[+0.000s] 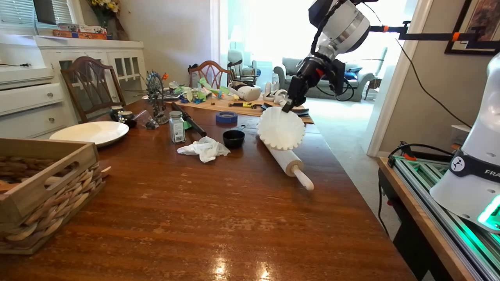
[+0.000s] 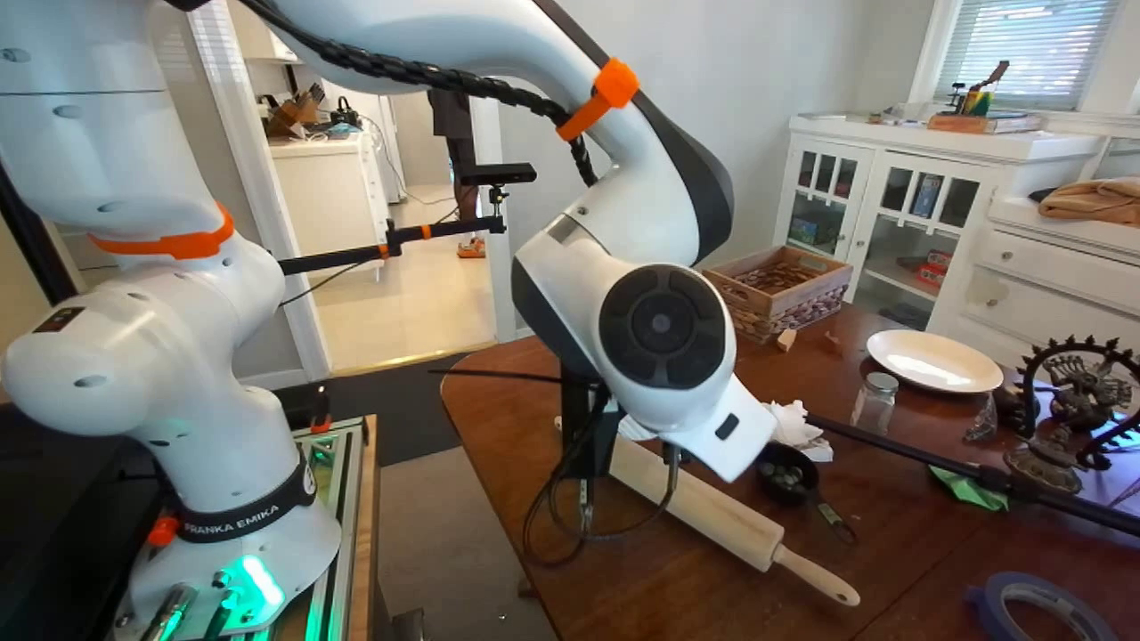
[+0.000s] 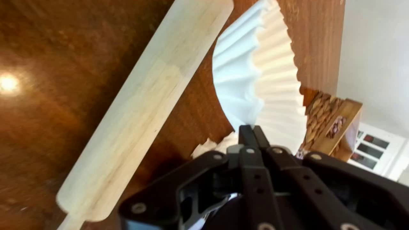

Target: Move the white object to the right

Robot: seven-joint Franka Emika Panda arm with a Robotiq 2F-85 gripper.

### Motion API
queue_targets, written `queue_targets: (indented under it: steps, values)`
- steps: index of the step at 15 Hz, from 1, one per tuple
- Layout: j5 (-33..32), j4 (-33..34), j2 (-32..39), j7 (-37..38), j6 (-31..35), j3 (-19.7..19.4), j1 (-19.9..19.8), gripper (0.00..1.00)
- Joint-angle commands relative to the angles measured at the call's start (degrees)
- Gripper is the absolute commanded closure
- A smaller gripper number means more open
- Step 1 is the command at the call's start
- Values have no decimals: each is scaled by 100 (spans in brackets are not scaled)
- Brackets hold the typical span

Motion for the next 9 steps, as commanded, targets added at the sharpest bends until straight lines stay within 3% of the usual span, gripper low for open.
queue_targets:
  steps: [1, 5, 9]
  values:
    - [475, 163, 177, -526, -404, -473, -371, 100]
    - [730, 421, 485, -582, -818, -897, -750, 100]
    - [666, 778, 1063, -178, -1204, -1110, -1026, 100]
